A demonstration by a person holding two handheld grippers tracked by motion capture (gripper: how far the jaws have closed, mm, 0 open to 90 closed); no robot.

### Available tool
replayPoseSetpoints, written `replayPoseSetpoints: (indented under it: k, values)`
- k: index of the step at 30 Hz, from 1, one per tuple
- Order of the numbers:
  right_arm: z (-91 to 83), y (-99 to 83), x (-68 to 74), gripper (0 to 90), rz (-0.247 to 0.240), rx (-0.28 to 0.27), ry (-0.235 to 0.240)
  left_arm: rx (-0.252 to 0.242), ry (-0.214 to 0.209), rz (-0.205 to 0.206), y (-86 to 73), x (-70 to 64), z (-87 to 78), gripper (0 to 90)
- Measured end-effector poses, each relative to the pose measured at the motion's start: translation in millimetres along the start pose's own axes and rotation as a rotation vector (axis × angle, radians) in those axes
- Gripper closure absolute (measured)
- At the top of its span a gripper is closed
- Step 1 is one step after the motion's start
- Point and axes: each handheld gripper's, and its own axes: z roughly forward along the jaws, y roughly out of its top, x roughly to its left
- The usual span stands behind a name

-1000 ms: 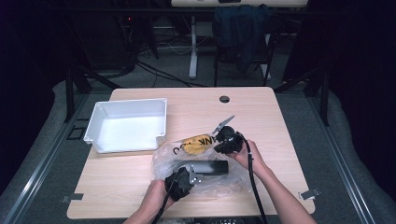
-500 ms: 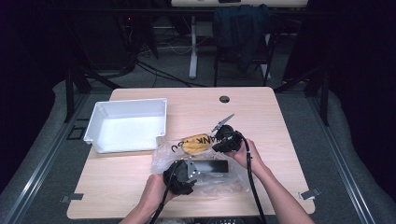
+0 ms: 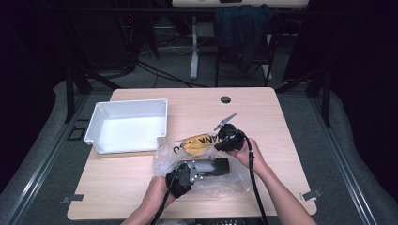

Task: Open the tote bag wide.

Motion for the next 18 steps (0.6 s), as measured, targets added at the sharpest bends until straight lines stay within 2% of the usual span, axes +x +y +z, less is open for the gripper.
replayPoseSetpoints:
  k: [3,5,7,9,13,15,16,18]
  values:
    - [-0.3,-0.1,-4.2,89.9,0.011,0.000,-0.003,0.017,-0.074,-0.011,-5.2,-2.1,-1.6,90.0]
    - [0.6,0.3,-7.1,90.0,0.023,-0.003,-0.004,0.029,-0.087,-0.016,-7.8,-1.5,-3.3,90.0]
    - [2.6,1.1,-9.5,89.9,0.034,-0.020,0.001,0.024,-0.086,-0.033,-10.1,1.4,-4.9,90.0]
    - [5.2,2.6,-10.6,89.9,0.035,-0.010,0.007,0.028,-0.088,-0.045,-12.2,5.9,-7.1,90.0]
    - [10.8,6.4,-6.5,89.9,0.031,-0.011,0.007,0.047,-0.072,-0.066,-18.1,14.6,-11.6,90.0]
    - [12.1,9.1,-5.4,89.9,0.036,-0.014,0.010,0.039,-0.079,-0.083,-20.1,19.9,-15.0,89.9]
    - [12.5,10.7,-5.0,89.9,0.027,-0.005,0.018,0.030,-0.081,-0.095,-19.8,21.6,-17.5,88.0]
    - [13.8,12.3,-1.6,89.9,0.022,-0.006,0.013,0.004,-0.081,-0.099,-17.4,23.7,-24.5,76.3]
